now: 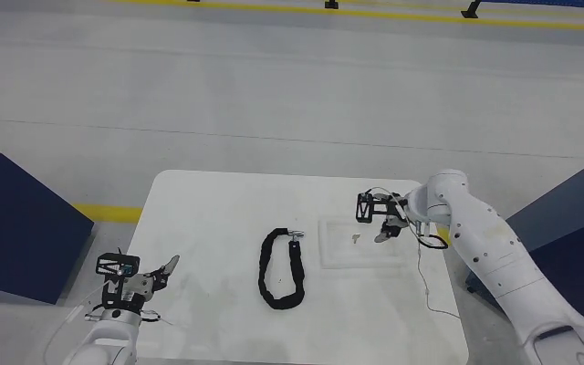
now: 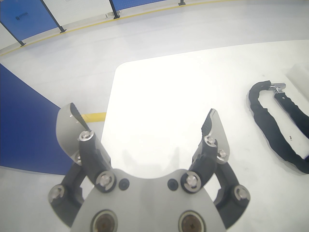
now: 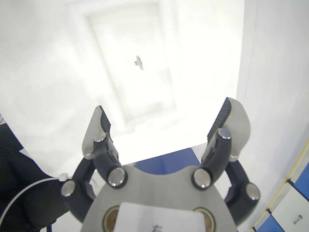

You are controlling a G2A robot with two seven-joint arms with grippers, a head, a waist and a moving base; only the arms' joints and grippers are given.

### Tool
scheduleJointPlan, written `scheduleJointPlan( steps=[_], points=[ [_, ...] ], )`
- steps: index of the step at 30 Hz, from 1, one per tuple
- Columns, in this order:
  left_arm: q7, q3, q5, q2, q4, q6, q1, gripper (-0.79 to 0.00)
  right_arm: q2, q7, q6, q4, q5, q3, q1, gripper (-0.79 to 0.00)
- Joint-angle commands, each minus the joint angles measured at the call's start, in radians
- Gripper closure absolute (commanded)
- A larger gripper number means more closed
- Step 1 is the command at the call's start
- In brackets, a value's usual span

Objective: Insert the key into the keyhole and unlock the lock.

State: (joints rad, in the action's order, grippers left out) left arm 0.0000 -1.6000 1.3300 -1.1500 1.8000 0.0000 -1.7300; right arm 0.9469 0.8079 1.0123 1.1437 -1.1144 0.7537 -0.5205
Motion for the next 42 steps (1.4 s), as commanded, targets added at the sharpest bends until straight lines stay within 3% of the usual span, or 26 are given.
scheduleJointPlan(
  steps=[1,14,31,34,35,40,42],
  points=[
    [0.000,0.000,0.000,0.000,0.000,0.000,0.000,-0.785,0.004,0.000,0.000,-0.037,0.049,-0.076,0.043,-0.785],
    [0.000,0.000,0.000,0.000,0.000,0.000,0.000,-0.785,0.085,0.000,0.000,-0.198,0.252,-0.381,0.196,-0.785],
    [0.000,0.000,0.000,0.000,0.000,0.000,0.000,-0.785,0.209,-0.146,-0.023,-0.425,0.125,-0.470,0.207,-0.785],
    [0.000,0.000,0.000,0.000,0.000,0.000,0.000,-0.785,0.227,-0.174,-0.019,-0.460,0.104,-0.476,0.211,-0.714],
    [0.000,0.000,0.000,0.000,0.000,0.000,0.000,-0.785,0.233,-0.183,-0.017,-0.471,0.098,-0.477,0.213,-0.634],
    [0.000,0.000,0.000,0.000,0.000,0.000,0.000,-0.785,0.259,-0.222,-0.010,-0.519,0.070,-0.482,0.219,-0.388],
    [0.000,0.000,0.000,0.000,0.000,0.000,0.000,-0.785,0.268,-0.235,-0.007,-0.537,0.057,-0.485,0.221,-0.372]
  ],
)
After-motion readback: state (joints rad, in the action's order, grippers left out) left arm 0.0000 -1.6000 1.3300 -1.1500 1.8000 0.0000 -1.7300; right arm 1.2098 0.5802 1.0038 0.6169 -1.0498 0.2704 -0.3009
